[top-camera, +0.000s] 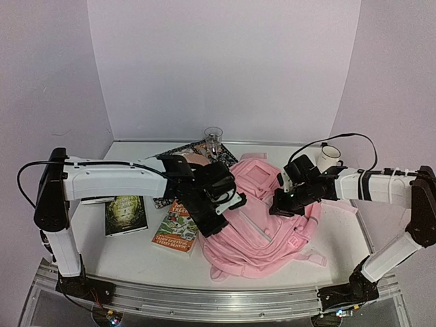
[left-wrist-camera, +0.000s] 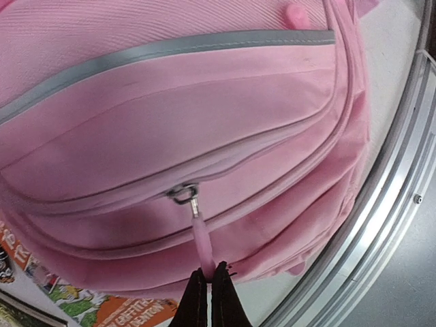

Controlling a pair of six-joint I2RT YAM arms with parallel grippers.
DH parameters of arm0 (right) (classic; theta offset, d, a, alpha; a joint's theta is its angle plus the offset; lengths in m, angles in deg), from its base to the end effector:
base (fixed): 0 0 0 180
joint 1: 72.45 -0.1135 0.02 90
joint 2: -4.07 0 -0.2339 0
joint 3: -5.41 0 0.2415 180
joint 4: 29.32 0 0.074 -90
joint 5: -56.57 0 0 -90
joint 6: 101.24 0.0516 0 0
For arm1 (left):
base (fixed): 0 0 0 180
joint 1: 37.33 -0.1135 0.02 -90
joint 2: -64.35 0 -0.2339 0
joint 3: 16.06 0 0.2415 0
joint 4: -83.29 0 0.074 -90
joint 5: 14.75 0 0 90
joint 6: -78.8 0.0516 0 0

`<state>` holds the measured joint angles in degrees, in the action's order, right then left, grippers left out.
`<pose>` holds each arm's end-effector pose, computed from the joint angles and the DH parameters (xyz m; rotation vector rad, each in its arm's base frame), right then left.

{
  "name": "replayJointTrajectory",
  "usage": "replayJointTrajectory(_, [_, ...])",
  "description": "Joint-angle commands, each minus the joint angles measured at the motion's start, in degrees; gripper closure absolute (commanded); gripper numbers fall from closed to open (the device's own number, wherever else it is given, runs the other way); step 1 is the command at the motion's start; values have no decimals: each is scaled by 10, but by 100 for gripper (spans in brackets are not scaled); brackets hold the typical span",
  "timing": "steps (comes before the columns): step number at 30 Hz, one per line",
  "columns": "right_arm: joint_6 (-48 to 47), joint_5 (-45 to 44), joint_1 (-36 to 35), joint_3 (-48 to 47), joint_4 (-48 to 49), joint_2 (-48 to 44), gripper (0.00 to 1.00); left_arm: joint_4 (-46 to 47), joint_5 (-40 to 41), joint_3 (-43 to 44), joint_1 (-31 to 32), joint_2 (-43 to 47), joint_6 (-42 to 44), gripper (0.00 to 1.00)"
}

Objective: Pack the student bag
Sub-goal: Zip the upper front pocket of the bag in the student bag.

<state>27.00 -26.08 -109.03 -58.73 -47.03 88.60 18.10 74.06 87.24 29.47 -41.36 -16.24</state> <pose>0.2551 0.1975 0.1850 -0.0397 2.3688 0.8209 0.1457 -0.3428 0.2124 1.4503 2.4139 -0.3508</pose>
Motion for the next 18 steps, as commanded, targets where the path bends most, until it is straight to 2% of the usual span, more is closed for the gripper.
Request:
replayJointTrajectory(1, [40, -43, 2, -41, 102, -24, 100, 31, -76, 41, 33, -36, -19, 100])
replayJointTrajectory(4, [43, -44, 2, -38, 112, -25, 100, 37, -76, 53, 34, -53, -29, 100])
replayJointTrajectory(14, [38, -34, -7, -50, 133, -6, 100, 137, -165, 125, 35, -101, -78, 100])
replayJointTrajectory(18, [22, -47, -7, -46, 133, -27, 100, 156, -130, 102, 34, -110, -105, 99])
